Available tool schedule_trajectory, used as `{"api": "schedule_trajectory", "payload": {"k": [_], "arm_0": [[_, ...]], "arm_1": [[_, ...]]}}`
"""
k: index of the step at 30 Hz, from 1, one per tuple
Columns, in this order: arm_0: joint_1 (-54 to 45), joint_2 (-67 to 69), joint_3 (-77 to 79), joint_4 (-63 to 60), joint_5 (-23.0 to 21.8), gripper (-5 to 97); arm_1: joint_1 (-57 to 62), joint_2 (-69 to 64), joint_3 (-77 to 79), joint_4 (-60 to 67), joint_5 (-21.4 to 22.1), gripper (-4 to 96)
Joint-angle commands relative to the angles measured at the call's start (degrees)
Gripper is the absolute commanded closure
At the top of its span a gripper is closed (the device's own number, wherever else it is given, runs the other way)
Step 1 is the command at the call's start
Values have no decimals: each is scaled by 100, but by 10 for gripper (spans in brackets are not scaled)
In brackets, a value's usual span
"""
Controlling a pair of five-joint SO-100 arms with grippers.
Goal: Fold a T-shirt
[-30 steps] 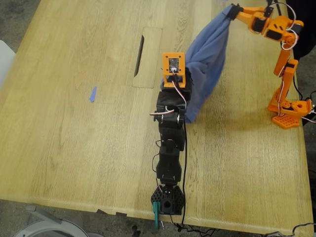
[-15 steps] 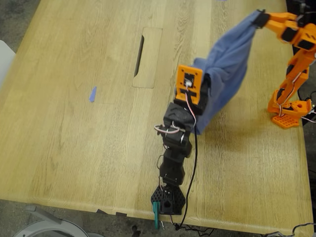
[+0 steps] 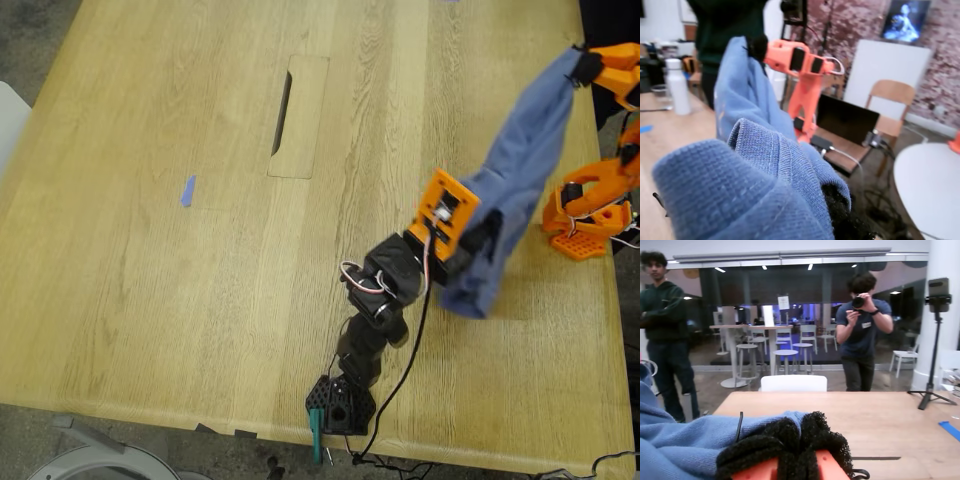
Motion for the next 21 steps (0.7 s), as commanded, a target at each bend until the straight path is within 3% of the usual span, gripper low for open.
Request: {"api": "schedule_trajectory", "payload": {"k": [1, 6, 10, 15, 21], "arm_0": [[668, 554, -281, 141, 70, 919], [976, 580, -281, 369, 79, 920], [870, 721, -281, 281, 176, 920], [114, 756, -290, -281, 211, 920], [-360, 721, -255, -1248, 220, 920]], "arm_1": [[-237, 237, 325, -176, -79, 910], [-756, 633, 1169, -571, -316, 909], [-387, 765, 1600, -1371, -422, 905], [-18, 1230, 2584, -2558, -457, 904], [439, 1195, 2505, -3146, -431, 905]]}}
